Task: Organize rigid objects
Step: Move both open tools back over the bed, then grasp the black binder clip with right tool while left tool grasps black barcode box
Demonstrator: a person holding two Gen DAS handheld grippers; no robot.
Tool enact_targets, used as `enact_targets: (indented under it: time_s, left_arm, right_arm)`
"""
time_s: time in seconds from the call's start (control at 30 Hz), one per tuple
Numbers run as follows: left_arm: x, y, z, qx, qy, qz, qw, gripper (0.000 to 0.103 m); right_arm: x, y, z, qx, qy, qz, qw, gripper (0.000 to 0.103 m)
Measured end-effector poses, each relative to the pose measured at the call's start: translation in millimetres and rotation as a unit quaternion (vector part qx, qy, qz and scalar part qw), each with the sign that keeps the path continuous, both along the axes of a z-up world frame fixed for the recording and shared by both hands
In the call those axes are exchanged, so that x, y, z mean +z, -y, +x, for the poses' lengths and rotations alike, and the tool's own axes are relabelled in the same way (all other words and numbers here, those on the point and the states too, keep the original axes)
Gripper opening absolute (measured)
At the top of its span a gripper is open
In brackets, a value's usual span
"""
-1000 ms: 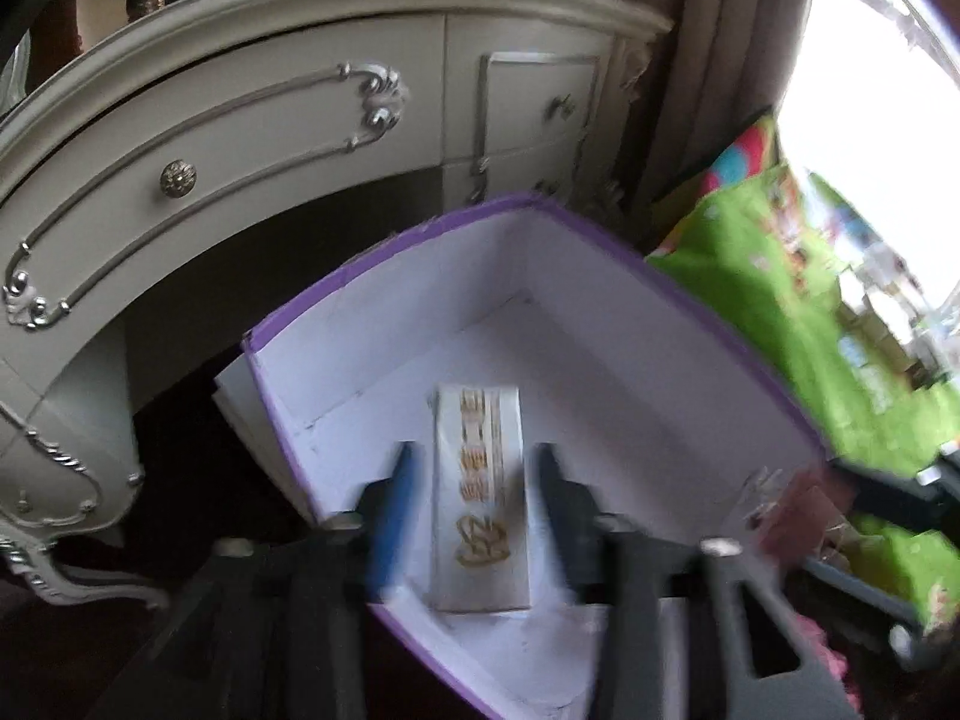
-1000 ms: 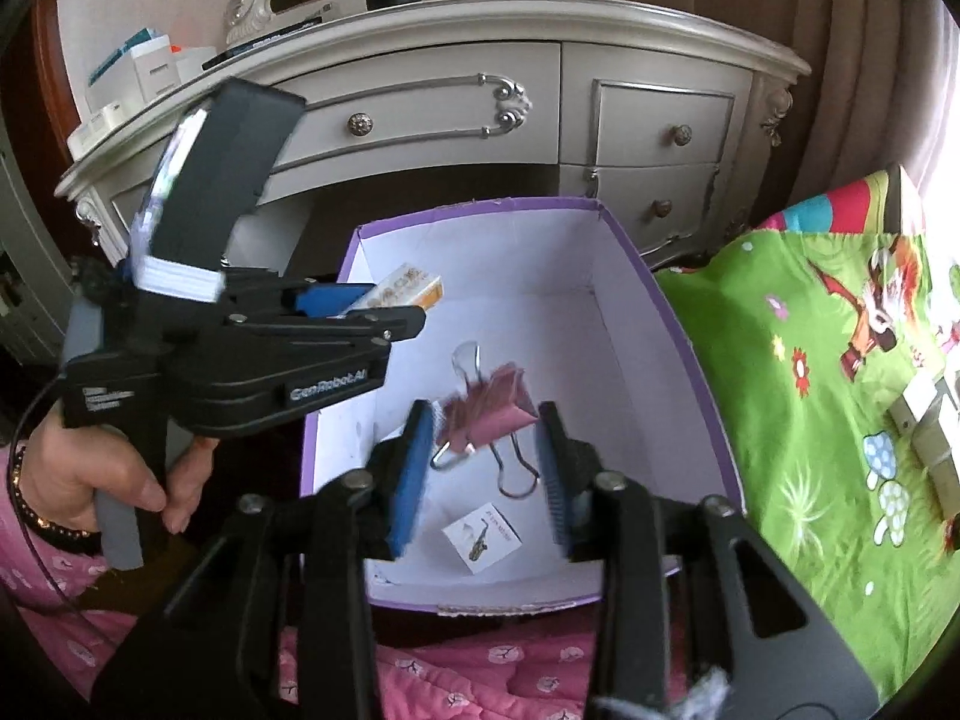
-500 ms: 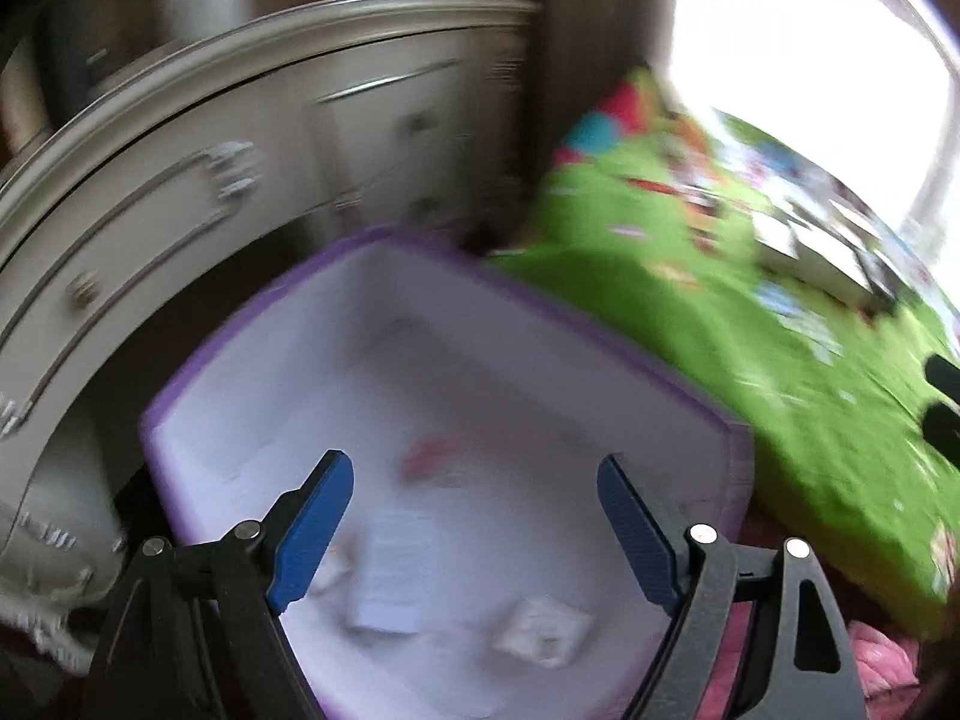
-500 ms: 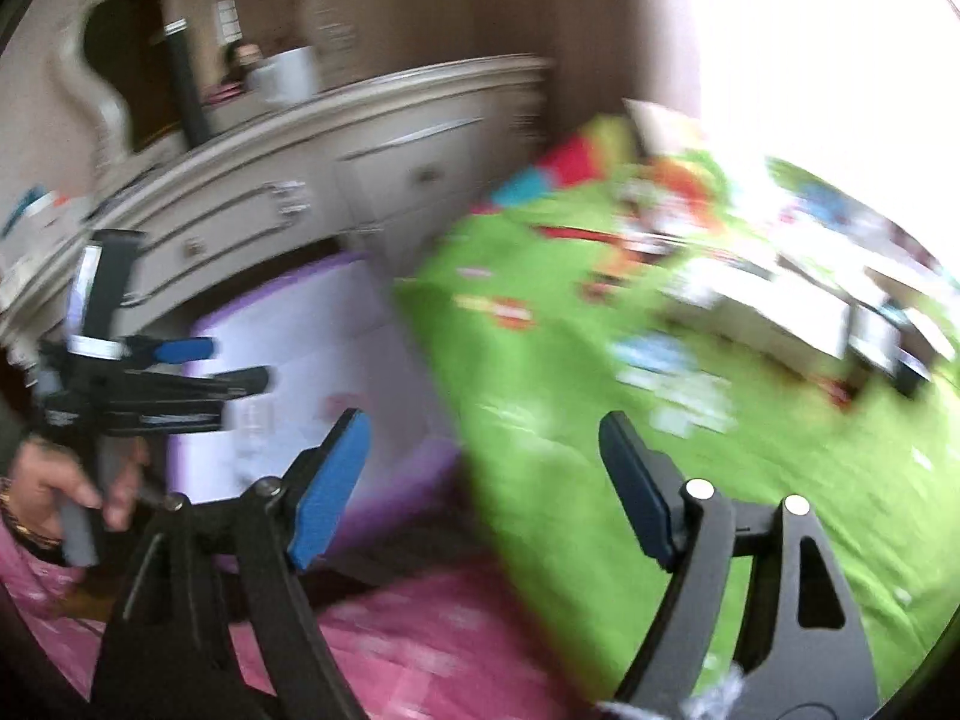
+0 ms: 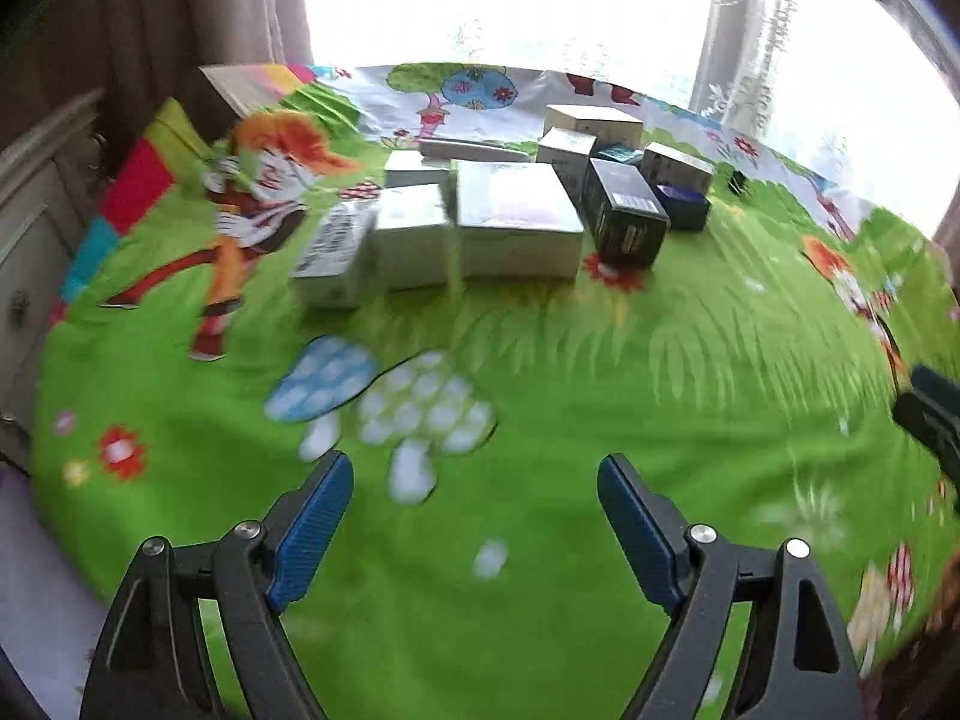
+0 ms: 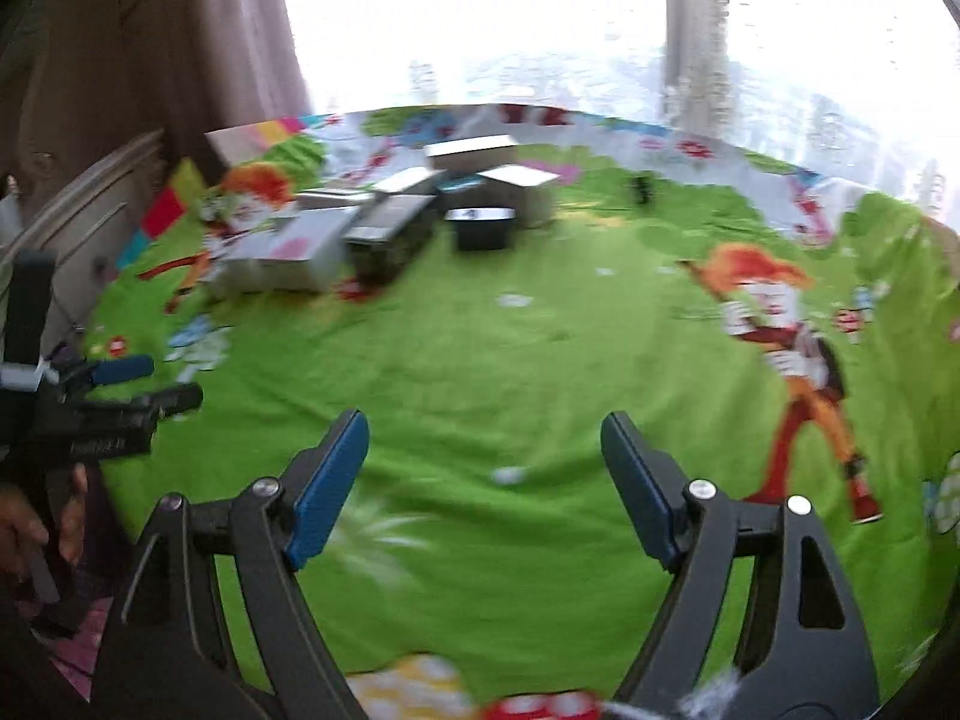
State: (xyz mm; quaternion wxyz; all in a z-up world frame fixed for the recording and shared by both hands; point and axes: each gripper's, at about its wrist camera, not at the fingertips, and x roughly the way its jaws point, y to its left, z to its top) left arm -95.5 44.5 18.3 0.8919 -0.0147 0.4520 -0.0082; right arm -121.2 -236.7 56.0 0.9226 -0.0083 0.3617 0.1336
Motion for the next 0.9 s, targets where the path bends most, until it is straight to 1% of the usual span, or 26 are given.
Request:
enact_targets:
  time_s: [0.07, 0.1, 0.17, 0.23, 0.33, 0.37, 0.47, 0.5, 0.53, 0.57, 0.67, 0.7, 0.8, 0.9]
  left_arm:
    - [-6, 8, 16, -0.01, -0.014, -0.025, 0.9995, 0.085]
    - [-8, 13, 21, -0.017, -0.013, -0.027, 0.9994, 0.085]
    - [-9, 27, 28, -0.038, -0.002, -0.019, 0.9991, 0.085]
    - [-11, 41, 37, -0.064, -0.002, -0.016, 0.9978, 0.085]
    - [-15, 54, 43, -0.075, 0.003, 0.023, 0.997, 0.086]
    - [-14, 56, 44, -0.081, 0.006, 0.025, 0.9964, 0.086]
    - [-14, 59, 51, -0.106, 0.002, 0.021, 0.9942, 0.088]
    - [-15, 60, 53, -0.116, 0.008, 0.022, 0.993, 0.091]
    - [-16, 61, 56, -0.125, 0.009, 0.02, 0.9919, 0.098]
    - [-17, 63, 60, -0.132, 0.003, 0.014, 0.9912, 0.103]
    - [-18, 70, 69, -0.146, 0.001, 0.016, 0.9892, 0.103]
    - [-19, 71, 70, -0.145, 0.001, 0.015, 0.9893, 0.103]
    - [-19, 71, 71, -0.145, 0.001, 0.013, 0.9894, 0.103]
    - [-18, 70, 70, -0.145, 0.001, 0.013, 0.9894, 0.103]
  right_arm:
    - [-3, 10, 10, -0.009, 0.0, -0.012, 1.0, 0.083]
    - [-4, 15, 18, -0.014, -0.005, -0.017, 1.0, 0.083]
    - [-6, 21, 34, -0.02, -0.015, -0.019, 0.999, 0.083]
    - [-10, 17, 58, -0.015, -0.022, -0.019, 0.999, 0.083]
    - [-19, 9, 100, 0.019, -0.051, -0.008, 0.998, 0.083]
    - [-21, 10, 114, 0.026, -0.055, -0.006, 0.998, 0.083]
    - [-26, 22, 147, -0.005, -0.062, -0.019, 0.998, 0.083]
    - [-28, 29, 161, -0.016, -0.064, -0.021, 0.998, 0.083]
    - [-30, 36, 173, -0.03, -0.065, -0.026, 0.997, 0.083]
    - [-31, 43, 187, -0.047, -0.068, -0.027, 0.996, 0.083]
    - [-34, 64, 232, -0.095, -0.069, -0.011, 0.993, 0.083]
    - [-35, 66, 243, -0.103, -0.071, -0.009, 0.992, 0.083]
    - [-39, 71, 284, -0.123, -0.077, -0.006, 0.989, 0.083]
    - [-45, 64, 311, -0.123, -0.087, -0.019, 0.988, 0.083]
